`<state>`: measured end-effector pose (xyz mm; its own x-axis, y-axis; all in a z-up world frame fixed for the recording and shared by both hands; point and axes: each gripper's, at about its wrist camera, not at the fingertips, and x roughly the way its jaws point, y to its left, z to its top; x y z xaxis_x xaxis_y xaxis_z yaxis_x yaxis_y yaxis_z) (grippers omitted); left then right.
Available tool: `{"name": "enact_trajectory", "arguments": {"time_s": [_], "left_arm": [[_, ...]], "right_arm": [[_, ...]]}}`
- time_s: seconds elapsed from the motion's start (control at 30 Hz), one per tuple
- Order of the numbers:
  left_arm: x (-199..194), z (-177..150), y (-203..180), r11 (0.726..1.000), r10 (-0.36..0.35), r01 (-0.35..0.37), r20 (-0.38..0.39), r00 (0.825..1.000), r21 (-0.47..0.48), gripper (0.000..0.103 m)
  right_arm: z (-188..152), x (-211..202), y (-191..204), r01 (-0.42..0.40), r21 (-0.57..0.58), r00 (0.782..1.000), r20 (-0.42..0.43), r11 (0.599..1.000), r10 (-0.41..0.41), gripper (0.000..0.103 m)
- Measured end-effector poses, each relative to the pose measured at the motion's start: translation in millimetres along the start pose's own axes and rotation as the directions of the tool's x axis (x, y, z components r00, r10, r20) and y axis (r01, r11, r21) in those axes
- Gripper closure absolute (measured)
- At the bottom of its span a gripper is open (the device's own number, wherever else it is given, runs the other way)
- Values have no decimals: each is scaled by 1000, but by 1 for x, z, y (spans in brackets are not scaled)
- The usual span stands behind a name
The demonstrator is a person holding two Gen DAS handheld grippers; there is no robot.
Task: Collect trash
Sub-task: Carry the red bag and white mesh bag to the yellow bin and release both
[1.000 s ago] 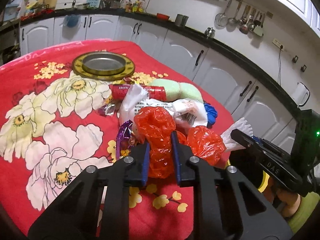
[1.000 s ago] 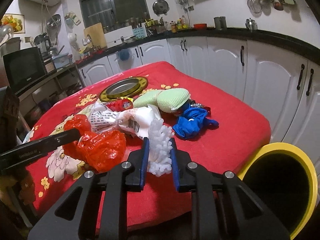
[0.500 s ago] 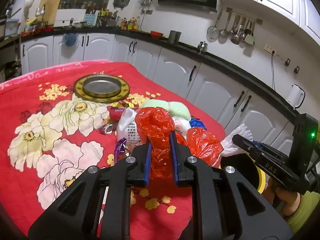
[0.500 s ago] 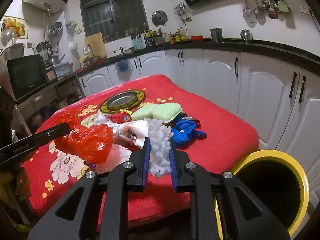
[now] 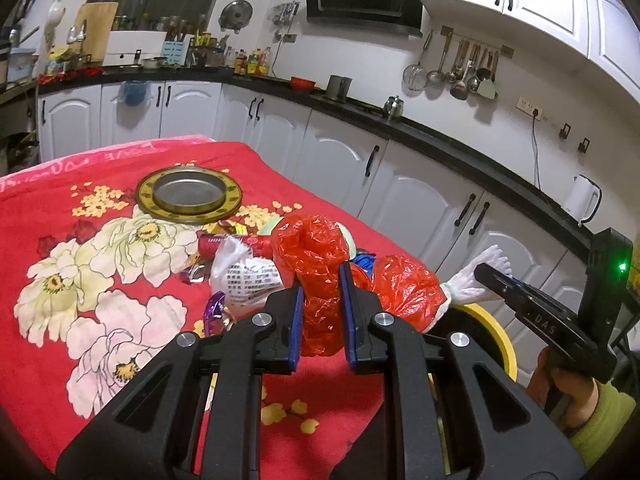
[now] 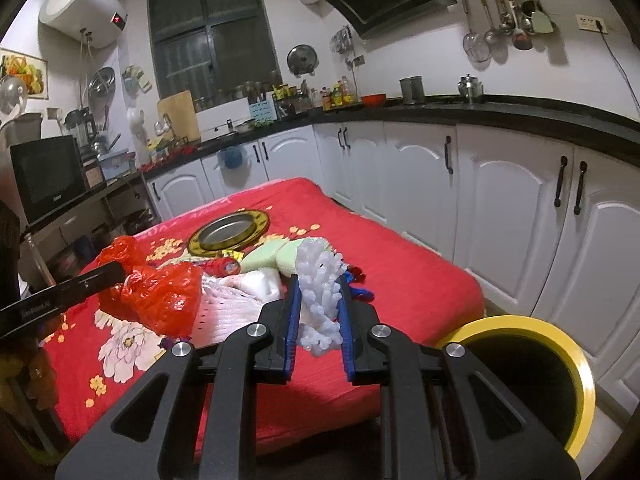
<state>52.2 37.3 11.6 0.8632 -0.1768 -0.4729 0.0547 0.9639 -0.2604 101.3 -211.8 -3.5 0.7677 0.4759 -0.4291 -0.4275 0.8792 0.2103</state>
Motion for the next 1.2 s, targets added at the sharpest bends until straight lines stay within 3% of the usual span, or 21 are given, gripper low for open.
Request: {"name": "enact_trajectory", "arguments": {"time_s": [0.37, 0.67, 0.93, 1.2], "left_arm": [[8, 5, -28, 999, -35, 34, 13, 999, 22, 92], [23, 7, -55, 996, -65, 65, 5, 998, 64, 92], [54, -7, -90, 984, -111, 119, -72, 991, 130, 92], [88, -36, -128, 962, -154, 187, -174, 973, 197, 92]], "right_arm": [[7, -23, -25, 54, 25, 997, 50, 998, -55, 86], [5, -44, -64, 158, 80, 983, 82, 984, -165, 86], [-5, -61, -107, 275, 123, 955, 81, 954, -286, 86], [-21, -71, -139, 367, 132, 925, 51, 921, -377, 86]]}}
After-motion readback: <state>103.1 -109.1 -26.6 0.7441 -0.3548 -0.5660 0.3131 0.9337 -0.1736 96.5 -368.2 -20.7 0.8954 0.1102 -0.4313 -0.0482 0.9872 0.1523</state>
